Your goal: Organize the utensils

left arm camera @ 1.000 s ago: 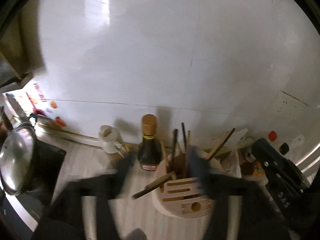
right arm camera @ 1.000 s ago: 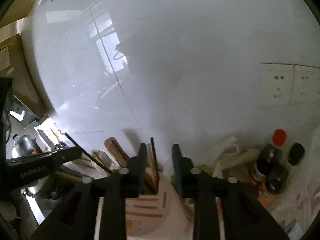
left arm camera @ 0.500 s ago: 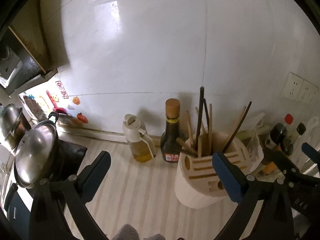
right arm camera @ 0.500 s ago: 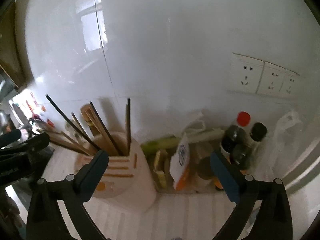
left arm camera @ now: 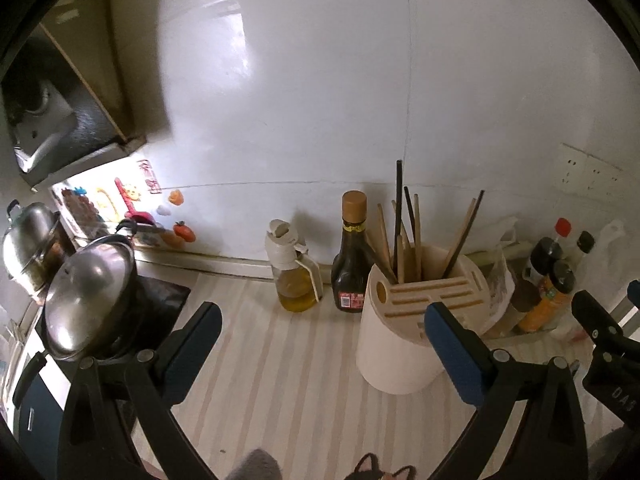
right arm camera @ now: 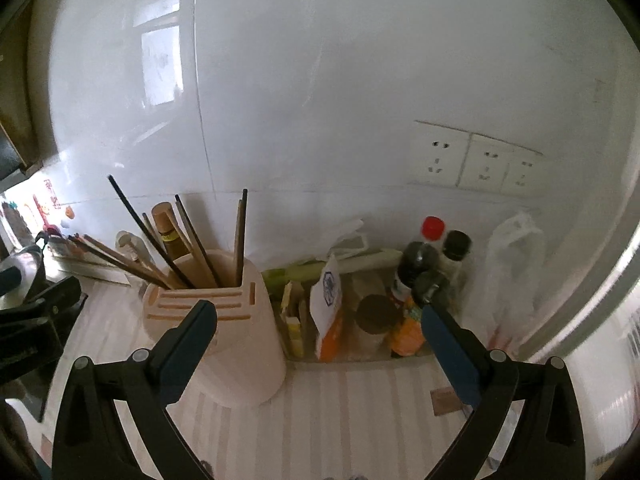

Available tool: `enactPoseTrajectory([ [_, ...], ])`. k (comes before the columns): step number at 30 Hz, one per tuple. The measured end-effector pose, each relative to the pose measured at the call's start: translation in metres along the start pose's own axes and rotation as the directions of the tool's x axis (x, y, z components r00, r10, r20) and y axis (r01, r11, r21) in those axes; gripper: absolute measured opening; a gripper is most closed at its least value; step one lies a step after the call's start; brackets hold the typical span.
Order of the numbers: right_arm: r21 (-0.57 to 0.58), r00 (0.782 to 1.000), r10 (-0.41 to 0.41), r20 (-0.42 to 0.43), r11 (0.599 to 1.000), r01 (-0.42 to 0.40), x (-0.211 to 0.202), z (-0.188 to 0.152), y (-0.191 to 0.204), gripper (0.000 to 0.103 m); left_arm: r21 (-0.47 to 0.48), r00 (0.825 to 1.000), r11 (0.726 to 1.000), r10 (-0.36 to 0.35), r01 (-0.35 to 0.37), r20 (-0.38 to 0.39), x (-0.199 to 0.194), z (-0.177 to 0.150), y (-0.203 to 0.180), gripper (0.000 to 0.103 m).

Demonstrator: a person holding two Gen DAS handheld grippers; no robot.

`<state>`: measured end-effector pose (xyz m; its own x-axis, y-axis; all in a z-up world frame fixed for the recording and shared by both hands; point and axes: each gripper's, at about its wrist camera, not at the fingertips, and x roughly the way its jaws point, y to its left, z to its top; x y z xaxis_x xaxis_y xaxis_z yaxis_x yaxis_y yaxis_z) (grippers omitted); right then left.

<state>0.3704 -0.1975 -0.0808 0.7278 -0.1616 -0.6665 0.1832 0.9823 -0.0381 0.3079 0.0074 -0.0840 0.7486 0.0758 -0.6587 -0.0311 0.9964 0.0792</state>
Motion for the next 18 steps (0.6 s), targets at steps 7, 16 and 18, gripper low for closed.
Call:
enactPoseTrajectory([
  [7,0.002,0.998,0.0,0.062,1.0,0.0,-0.067,-0.011,-0.011,0.103,-0.028,0.998,0.999,0.032,-0.03,0.062,-0.072,-0.021,0.005,0.103],
  [16,-0.03,0.996,0.039,0.078,0.999,-0.037,-0.169,-0.037,-0.025,0.103,-0.035,0.995,0.999,0.037,-0.034,0.089,-0.172,-0.053,0.003,0.103],
  [18,-0.031,0.995,0.035,0.091,0.999,-0.032,-0.192,-0.044,-0.028,0.103,-0.035,0.995,0.999,0.031,-0.028,0.091,-0.188,-0.06,0.005,0.103],
])
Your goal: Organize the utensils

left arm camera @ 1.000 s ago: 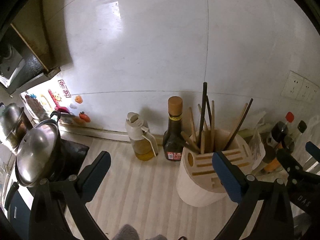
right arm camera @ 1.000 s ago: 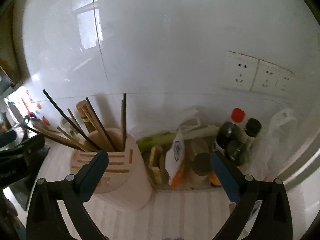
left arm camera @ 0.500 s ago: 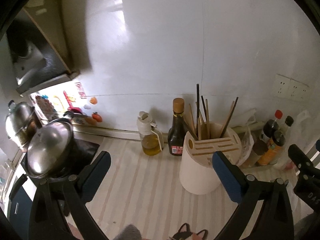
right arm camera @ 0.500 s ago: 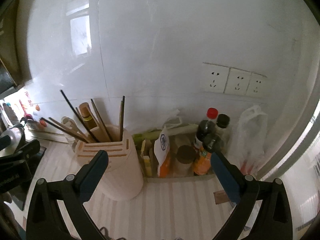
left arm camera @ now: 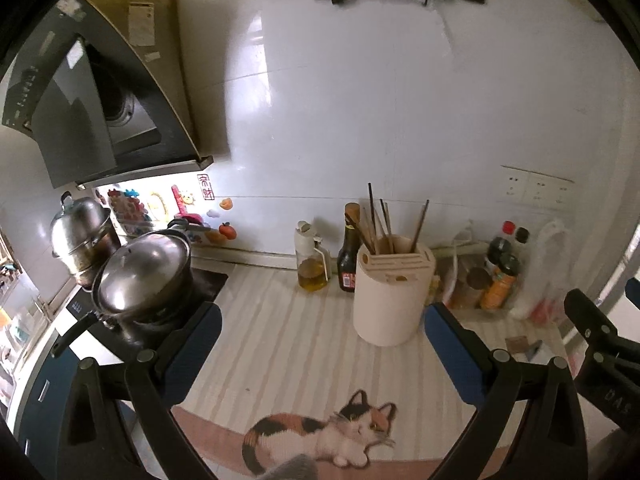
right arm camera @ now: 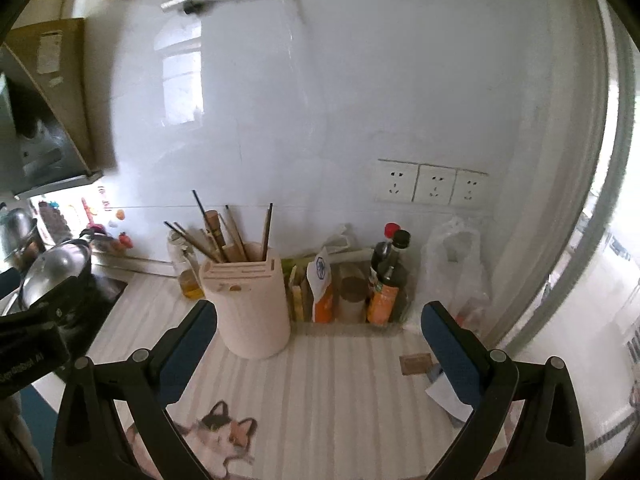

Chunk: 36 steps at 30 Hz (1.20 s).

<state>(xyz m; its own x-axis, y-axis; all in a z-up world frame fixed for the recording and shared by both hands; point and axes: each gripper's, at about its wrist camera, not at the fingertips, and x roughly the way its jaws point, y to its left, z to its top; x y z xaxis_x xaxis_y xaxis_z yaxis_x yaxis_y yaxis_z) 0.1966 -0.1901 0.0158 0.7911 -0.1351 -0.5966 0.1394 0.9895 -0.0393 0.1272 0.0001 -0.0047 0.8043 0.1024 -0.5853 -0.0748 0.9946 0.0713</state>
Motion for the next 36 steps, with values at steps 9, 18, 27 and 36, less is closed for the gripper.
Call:
enactPoseTrajectory([
  [9,0.005,0.999,-0.02,0.047,1.0,0.02,-0.076,-0.014,-0.005,0.103,-0.003,0.999,1.0,-0.024,0.024,0.024,-0.051,-0.013,0.01,0.103],
  [18,0.007,0.995,-0.051,0.084,0.999,0.051,-0.107,-0.02,0.005,0.103,0.021,0.996,0.998,-0.068,0.067,0.049,-0.065,-0.02,0.019,0.103],
  [27,0.024,0.995,-0.056,0.089,0.998,0.054,-0.119,-0.023,0.013,0.103,0.032,0.994,0.996,-0.089,0.087,0.066,-0.07,-0.019,0.028,0.103],
  [36,0.022,0.994,-0.051,0.092,0.999,0.05,-0.124,-0.023,0.017,0.103,0.019,0.994,0.996,-0.087,0.086,0.07,-0.072,-0.022,0.035,0.103],
])
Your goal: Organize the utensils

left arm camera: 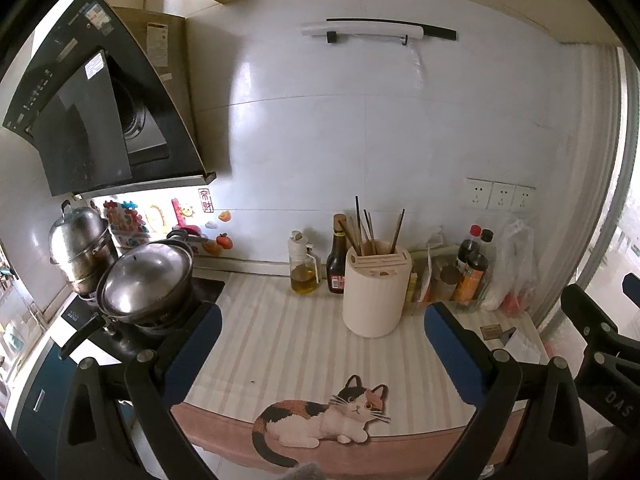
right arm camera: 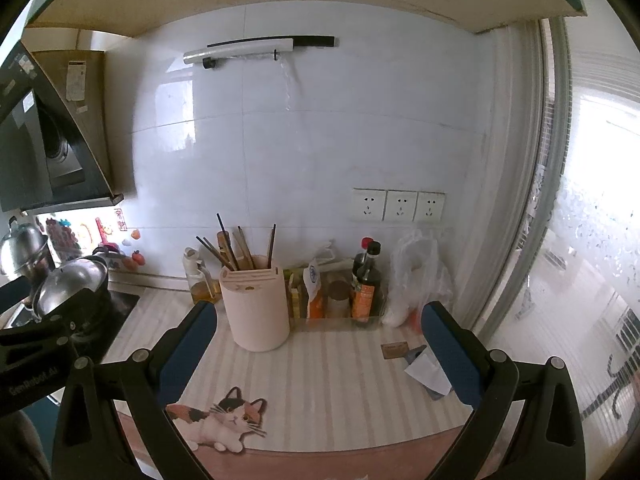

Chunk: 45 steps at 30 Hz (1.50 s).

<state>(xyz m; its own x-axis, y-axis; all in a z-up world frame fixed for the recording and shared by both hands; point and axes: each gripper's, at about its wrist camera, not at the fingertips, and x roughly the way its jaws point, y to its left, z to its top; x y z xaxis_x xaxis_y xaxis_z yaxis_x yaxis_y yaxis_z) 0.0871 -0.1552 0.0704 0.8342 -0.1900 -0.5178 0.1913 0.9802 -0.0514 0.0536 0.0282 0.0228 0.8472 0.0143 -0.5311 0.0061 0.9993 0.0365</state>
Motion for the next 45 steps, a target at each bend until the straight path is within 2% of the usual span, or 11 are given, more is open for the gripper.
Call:
enactPoseTrajectory([
  [45,-0.006,1.0,-0.005,-0.007,1.0,0.005,0.0032,0.0008,0.0084,0.103,0.005,1.0,1.0,-0.005,0.005,-0.002,-0.0036,0.0045,-0.0006,0.103],
])
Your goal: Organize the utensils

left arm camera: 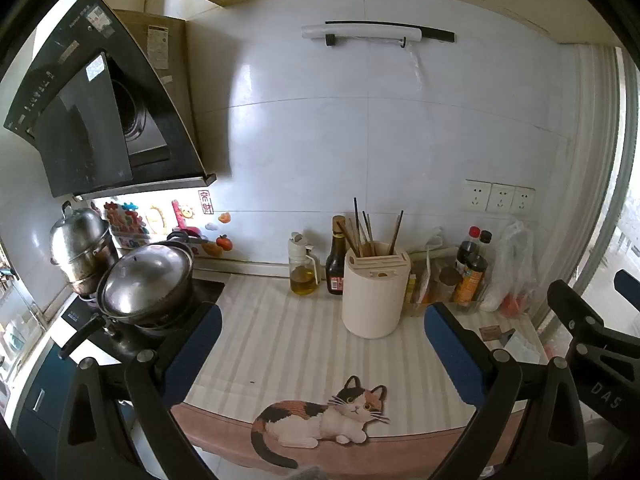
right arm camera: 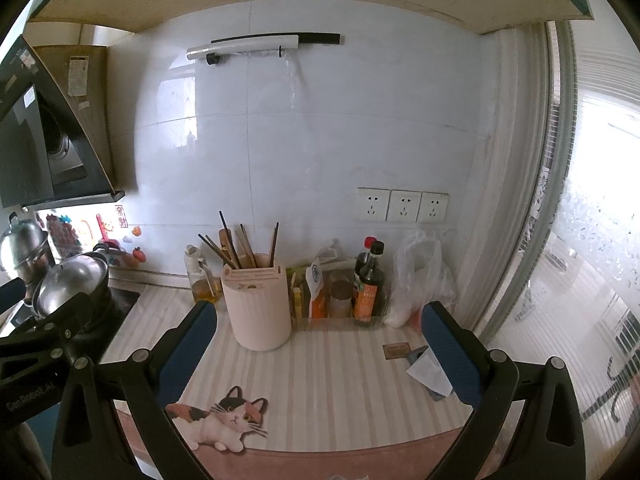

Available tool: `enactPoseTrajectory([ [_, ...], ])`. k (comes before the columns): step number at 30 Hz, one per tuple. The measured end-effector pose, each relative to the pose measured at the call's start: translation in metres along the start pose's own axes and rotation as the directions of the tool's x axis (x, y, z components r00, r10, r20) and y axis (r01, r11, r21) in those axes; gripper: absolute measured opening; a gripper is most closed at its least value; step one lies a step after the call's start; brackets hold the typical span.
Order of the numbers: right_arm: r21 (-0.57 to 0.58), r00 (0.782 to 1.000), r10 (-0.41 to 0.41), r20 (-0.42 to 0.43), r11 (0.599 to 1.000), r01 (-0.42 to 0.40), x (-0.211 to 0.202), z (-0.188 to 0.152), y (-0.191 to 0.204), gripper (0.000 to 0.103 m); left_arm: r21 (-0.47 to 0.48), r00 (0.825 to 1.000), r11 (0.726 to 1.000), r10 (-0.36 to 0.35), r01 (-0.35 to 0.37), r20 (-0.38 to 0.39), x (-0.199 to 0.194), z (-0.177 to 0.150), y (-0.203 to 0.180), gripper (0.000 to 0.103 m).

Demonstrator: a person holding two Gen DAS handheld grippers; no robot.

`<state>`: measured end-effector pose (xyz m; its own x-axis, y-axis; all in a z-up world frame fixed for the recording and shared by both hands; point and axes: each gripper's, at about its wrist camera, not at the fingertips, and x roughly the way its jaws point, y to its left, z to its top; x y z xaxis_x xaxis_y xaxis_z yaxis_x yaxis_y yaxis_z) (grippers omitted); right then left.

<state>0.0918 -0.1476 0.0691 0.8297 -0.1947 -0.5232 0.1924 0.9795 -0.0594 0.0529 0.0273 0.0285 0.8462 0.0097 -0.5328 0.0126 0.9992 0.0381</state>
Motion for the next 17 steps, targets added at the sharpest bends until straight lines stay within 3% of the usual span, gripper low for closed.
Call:
enactPoseTrajectory([
  [17,0.005,1.0,-0.008,0.001,1.0,0.008,0.0057,-0.001,-0.0034,0.103,-0.005,1.0,1.0,0.004,-0.004,0.002,0.0027,-0.0004,-0.0017,0.103],
])
